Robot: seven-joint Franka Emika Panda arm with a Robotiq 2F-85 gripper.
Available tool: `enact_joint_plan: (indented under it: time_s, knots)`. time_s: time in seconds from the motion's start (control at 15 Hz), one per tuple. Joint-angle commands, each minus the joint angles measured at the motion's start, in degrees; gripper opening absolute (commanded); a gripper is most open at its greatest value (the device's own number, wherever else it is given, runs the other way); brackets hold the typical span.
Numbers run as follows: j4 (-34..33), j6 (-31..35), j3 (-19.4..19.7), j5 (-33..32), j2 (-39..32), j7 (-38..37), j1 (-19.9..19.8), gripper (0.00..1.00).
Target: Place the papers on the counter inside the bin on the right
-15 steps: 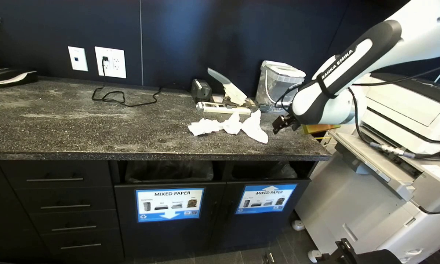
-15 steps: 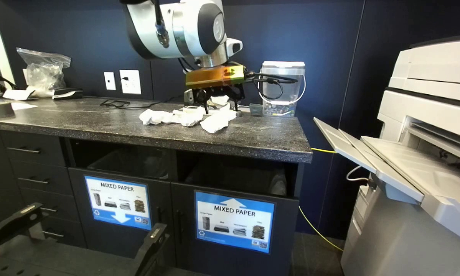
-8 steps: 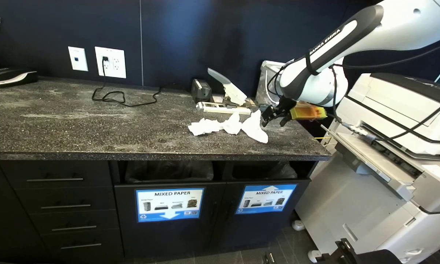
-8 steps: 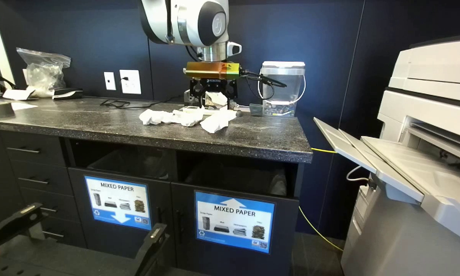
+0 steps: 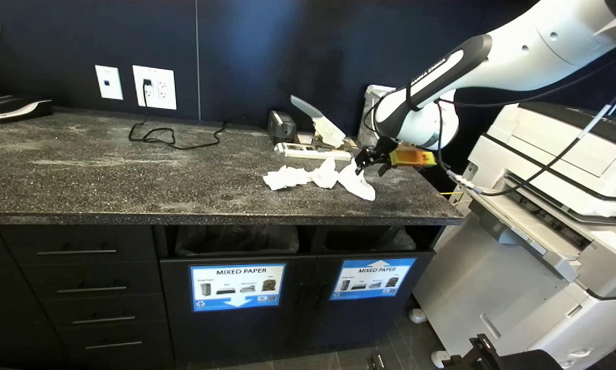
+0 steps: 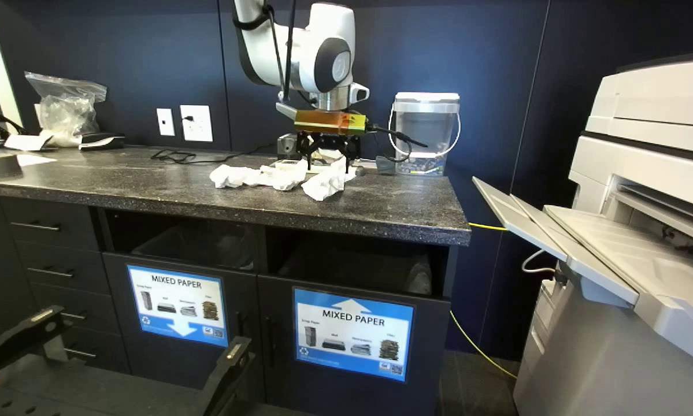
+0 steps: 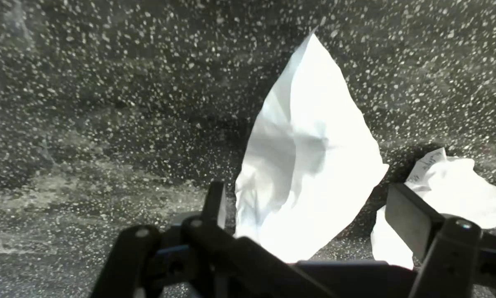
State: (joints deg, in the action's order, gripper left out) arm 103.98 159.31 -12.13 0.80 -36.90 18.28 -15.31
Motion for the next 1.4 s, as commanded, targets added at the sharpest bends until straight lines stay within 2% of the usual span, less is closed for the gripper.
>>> enact_joint_plan:
  time_s: [0.0, 0.2, 0.6, 1.27, 1.33]
  knots:
    - [-7.66, -2.28, 2.57, -0.39, -4.64, -0.17, 3.86, 1.00]
    - [-10.42, -2.37, 4.39, -1.27, -6.64, -1.00, 6.36, 1.00]
    - [-13.97, -2.44, 11.21, -6.19, -9.15, -4.87, 12.78, 1.00]
    - [-17.50, -5.90, 11.67, -7.33, -12.33, -5.06, 13.39, 1.00]
    - [-17.83, -6.24, 11.61, -7.31, -12.59, -4.90, 13.28, 0.94]
